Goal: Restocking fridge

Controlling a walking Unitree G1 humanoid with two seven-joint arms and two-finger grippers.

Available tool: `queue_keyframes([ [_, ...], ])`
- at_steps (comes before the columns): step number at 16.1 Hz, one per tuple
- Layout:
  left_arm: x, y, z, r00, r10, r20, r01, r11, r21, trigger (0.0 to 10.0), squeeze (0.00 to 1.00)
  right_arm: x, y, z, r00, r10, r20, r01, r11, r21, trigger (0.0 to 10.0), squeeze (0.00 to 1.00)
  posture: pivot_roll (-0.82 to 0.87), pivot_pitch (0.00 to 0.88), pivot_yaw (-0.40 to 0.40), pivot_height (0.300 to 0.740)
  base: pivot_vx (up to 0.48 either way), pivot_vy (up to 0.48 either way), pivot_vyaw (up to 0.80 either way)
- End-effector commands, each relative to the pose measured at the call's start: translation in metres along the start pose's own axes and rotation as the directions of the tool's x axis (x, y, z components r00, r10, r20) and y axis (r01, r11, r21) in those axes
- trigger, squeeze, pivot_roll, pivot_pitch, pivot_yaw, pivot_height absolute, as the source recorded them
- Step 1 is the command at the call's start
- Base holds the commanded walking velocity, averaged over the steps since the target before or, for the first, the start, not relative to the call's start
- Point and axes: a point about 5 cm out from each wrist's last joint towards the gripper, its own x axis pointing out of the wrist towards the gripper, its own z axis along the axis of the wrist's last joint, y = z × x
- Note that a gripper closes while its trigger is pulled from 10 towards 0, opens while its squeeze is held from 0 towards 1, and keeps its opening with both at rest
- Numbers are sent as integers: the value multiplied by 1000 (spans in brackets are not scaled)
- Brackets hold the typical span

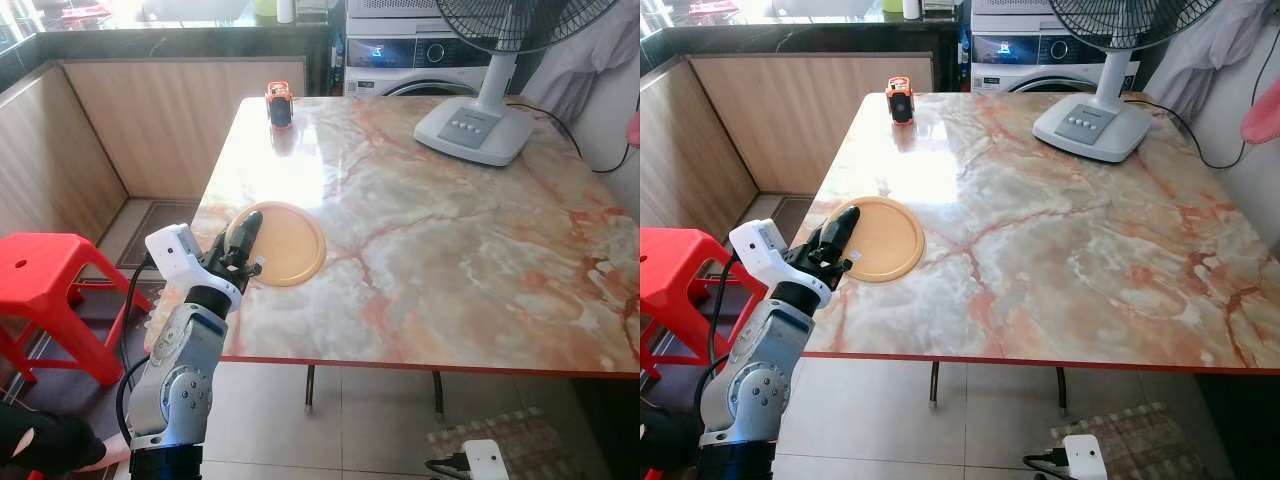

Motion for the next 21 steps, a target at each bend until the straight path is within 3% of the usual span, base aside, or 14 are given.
queue_keyframes([
  [1,2,-1,2,1000,0,-2,0,1000,12,10000,0,0,1,0,1000,-4,8,3,1000,19,10000,0,-56,4,15,740,0,0,0],
  [11,2,2,1,1000,11,-5,-11,1000,2,10000,0,0,1,1,1000,8,14,-8,1000,18,10000,0,-50,15,14,740,0,0,0],
  [21,3,1,1,1000,11,-3,-11,1000,-5,10000,0,0,2,0,1000,22,13,-22,1000,22,10000,0,-47,14,15,740,0,258,0],
])
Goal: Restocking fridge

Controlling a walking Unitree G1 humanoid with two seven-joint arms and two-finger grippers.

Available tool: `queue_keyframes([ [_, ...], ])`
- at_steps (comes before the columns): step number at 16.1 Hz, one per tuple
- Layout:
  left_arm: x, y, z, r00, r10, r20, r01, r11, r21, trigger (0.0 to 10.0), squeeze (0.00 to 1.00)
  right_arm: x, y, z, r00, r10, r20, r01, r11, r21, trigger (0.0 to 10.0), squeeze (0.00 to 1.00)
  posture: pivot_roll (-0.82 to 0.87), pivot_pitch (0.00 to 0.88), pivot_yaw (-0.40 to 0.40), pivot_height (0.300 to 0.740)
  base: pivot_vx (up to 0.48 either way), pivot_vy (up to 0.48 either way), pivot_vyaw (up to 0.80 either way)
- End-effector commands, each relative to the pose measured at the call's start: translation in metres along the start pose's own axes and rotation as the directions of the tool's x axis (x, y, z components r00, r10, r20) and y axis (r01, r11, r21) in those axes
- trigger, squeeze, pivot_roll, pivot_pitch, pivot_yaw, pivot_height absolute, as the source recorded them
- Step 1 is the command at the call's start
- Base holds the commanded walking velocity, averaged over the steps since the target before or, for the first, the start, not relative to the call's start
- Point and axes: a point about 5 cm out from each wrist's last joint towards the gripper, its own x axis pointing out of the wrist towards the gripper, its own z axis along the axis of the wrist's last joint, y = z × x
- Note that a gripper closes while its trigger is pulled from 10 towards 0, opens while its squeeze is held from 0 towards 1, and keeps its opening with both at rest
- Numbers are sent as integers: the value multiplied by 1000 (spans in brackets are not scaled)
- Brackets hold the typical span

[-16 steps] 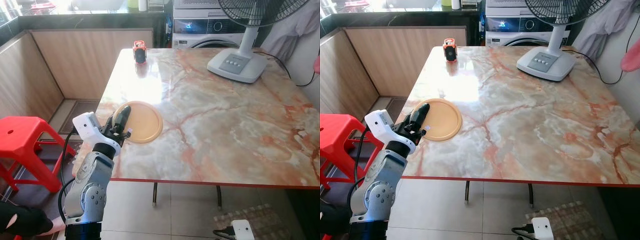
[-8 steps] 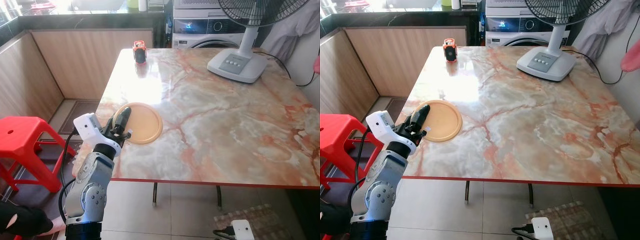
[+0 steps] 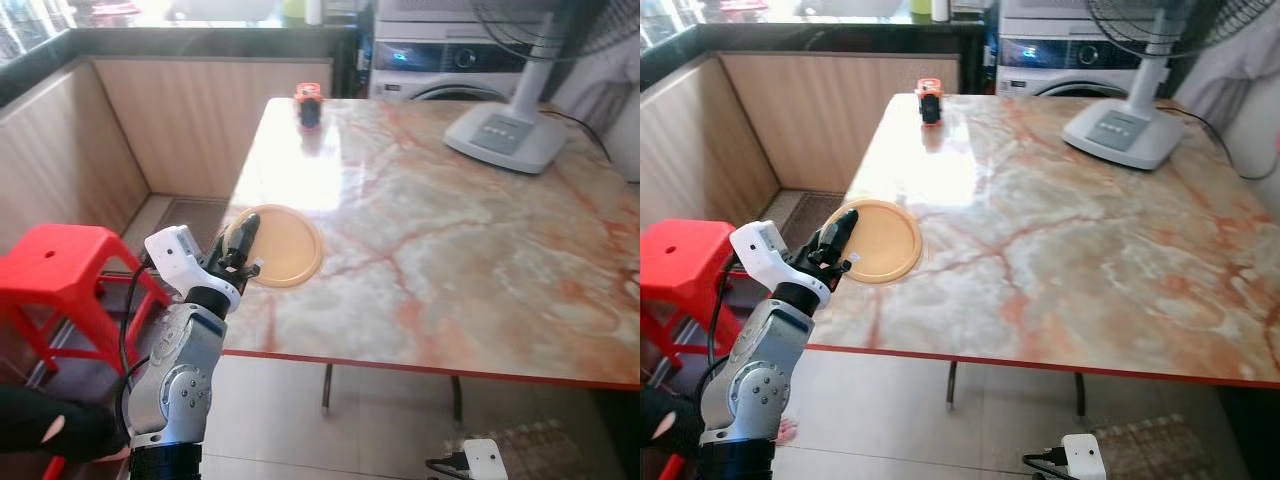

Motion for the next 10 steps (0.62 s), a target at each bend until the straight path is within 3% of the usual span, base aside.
queue_keyframes([
  [1,2,-3,3,1000,-11,7,11,1000,-3,10000,0,0,1,0,1000,1,7,-1,1000,14,10000,0,-48,14,15,740,0,255,0],
  [10,2,-2,2,1000,-7,12,7,1000,-10,10000,0,0,1,-1,1000,9,2,-9,1000,9,10000,0,-48,0,10,740,0,253,0],
])
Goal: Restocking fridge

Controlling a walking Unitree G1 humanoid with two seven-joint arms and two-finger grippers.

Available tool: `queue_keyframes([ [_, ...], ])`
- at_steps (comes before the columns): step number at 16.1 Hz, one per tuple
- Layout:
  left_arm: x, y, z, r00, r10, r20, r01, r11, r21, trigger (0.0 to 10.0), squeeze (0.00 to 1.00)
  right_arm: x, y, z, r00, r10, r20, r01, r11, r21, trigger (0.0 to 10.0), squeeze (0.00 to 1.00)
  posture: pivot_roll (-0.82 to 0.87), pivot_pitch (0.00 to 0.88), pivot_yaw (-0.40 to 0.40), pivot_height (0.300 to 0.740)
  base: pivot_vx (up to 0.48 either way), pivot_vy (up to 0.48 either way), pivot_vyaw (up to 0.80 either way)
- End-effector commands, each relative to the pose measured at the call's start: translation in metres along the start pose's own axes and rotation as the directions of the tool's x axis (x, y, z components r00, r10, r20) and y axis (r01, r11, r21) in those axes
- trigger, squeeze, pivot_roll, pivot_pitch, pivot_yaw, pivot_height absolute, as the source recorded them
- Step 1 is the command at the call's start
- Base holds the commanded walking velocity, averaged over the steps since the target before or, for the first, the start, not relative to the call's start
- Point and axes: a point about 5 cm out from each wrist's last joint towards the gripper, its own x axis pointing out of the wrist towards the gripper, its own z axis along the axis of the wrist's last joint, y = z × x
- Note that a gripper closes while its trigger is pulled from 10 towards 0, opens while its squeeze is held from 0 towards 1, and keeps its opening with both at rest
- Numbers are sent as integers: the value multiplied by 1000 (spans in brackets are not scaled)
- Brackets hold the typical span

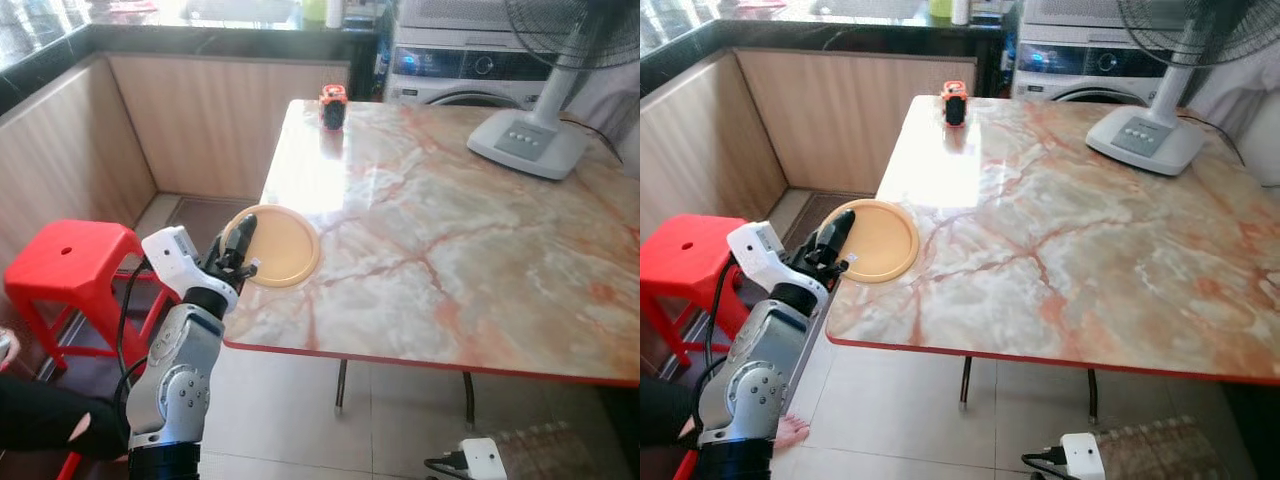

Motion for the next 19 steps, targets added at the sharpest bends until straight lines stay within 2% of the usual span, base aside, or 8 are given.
queue_keyframes([
  [1,2,-4,2,1000,-15,11,15,1000,-4,10000,0,0,0,-1,1000,0,0,0,1000,10,10000,0,-49,0,11,740,0,255,0],
  [19,3,-5,3,1000,-15,20,16,1000,-13,10000,0,-1,-2,-1,1000,-15,9,15,1000,17,10000,0,-45,1,1,740,0,31,0],
])
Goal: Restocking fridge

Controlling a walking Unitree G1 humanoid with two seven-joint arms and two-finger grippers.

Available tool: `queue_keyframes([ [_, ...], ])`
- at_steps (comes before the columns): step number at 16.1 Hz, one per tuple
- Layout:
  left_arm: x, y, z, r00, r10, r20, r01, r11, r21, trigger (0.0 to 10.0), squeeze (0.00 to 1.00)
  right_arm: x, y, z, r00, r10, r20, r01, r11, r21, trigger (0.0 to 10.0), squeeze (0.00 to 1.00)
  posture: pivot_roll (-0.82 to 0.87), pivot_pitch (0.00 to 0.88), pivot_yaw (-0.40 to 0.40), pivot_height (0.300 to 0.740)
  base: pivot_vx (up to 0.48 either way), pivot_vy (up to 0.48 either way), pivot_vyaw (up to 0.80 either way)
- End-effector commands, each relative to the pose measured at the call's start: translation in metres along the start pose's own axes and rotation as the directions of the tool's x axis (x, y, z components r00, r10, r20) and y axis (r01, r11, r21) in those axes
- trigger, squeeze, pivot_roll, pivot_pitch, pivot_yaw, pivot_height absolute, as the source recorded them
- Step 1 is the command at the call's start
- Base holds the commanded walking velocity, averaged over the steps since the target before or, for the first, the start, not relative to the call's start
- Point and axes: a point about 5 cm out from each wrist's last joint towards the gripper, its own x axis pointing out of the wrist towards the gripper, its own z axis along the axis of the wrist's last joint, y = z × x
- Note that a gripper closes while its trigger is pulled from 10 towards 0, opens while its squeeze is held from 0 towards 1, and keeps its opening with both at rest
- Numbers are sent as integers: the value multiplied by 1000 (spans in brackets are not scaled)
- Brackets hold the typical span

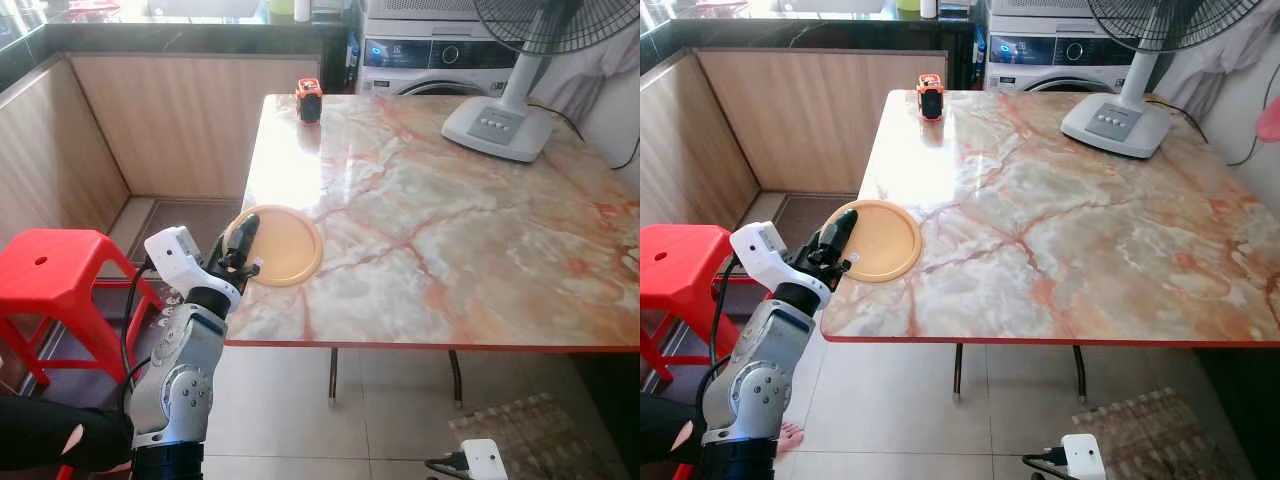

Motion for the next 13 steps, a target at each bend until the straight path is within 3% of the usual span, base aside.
queue_keyframes([
  [1,2,-4,4,1000,-15,21,15,1000,-6,10000,0,-1,-2,0,1000,-10,8,10,1000,13,10000,0,-45,1,1,740,0,266,0],
  [5,2,-3,4,1000,-12,14,12,1000,-1,10000,0,-1,-2,0,1000,-7,8,7,1000,11,10000,0,-46,1,1,740,0,0,0],
  [7,2,-3,4,1000,-11,16,11,1000,0,10000,0,-1,-2,0,1000,-6,7,6,1000,11,10000,0,-46,1,1,740,0,480,0],
  [13,1,-3,3,1000,-9,15,8,1000,10,10000,0,-1,-2,-1,1000,-10,8,10,1000,15,10000,0,-43,5,-2,740,0,0,0],
])
